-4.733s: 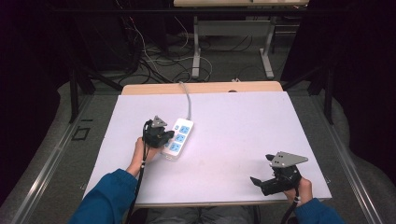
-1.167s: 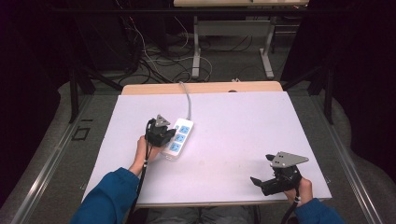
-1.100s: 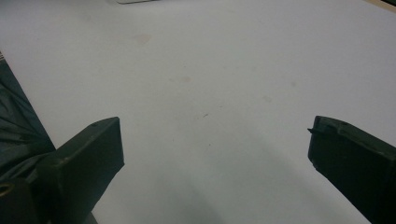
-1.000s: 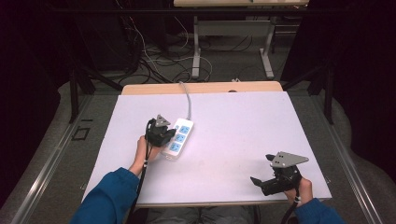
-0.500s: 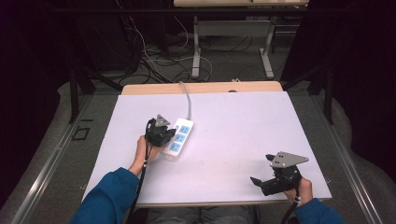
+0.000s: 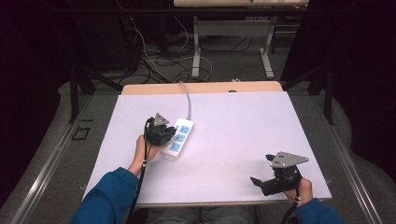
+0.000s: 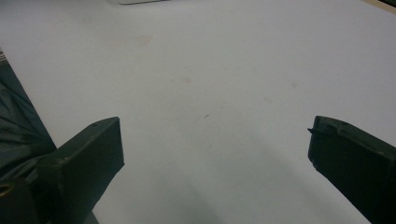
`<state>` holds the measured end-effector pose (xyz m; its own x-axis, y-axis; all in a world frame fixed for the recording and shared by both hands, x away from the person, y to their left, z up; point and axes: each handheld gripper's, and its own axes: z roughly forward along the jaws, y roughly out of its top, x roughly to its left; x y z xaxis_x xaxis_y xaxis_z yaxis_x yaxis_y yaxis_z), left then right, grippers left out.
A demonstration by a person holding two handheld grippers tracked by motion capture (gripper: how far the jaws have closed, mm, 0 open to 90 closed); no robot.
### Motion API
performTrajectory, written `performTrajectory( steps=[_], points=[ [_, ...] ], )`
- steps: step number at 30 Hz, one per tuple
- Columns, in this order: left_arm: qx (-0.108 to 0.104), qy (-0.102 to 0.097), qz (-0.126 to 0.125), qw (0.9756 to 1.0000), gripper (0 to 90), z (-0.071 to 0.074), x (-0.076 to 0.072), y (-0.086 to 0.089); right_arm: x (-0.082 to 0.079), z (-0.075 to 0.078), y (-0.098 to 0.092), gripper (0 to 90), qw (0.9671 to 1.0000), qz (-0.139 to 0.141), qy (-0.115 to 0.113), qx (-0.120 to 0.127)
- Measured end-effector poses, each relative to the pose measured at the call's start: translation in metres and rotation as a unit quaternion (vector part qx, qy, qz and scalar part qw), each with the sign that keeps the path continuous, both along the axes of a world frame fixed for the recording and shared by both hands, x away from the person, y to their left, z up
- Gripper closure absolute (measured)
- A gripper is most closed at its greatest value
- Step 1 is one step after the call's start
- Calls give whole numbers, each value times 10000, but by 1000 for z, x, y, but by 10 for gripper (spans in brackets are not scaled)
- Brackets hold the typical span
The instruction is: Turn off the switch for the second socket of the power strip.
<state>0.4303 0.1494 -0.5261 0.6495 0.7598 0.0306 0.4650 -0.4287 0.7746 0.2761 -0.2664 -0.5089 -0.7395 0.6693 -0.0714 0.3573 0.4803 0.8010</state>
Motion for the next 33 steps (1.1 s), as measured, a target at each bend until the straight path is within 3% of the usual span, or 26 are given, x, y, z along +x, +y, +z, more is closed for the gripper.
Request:
performTrajectory(
  steps=[4, 10, 15, 25, 33],
  points=[
    [-39, -10, -31, 10000, 655, 9, -2, 2, 0, 0, 0, 25, 10000, -31, -18, 5],
    [5, 77, 20, 10000, 331, 18, -10, 8, 0, 1, 0, 25, 10000, 23, 25, -51],
    [31, 100, 6, 9999, 168, 24, -18, 18, 0, 0, 0, 25, 10000, 17, 22, -42],
    [95, 80, 171, 9998, 17, 30, -37, 32, 0, 0, 1, 25, 10000, -1, 19, -29],
    [298, 61, 236, 9993, 1, 30, -61, 41, -1, 1, 1, 25, 10000, -10, 38, -42]
  ],
)
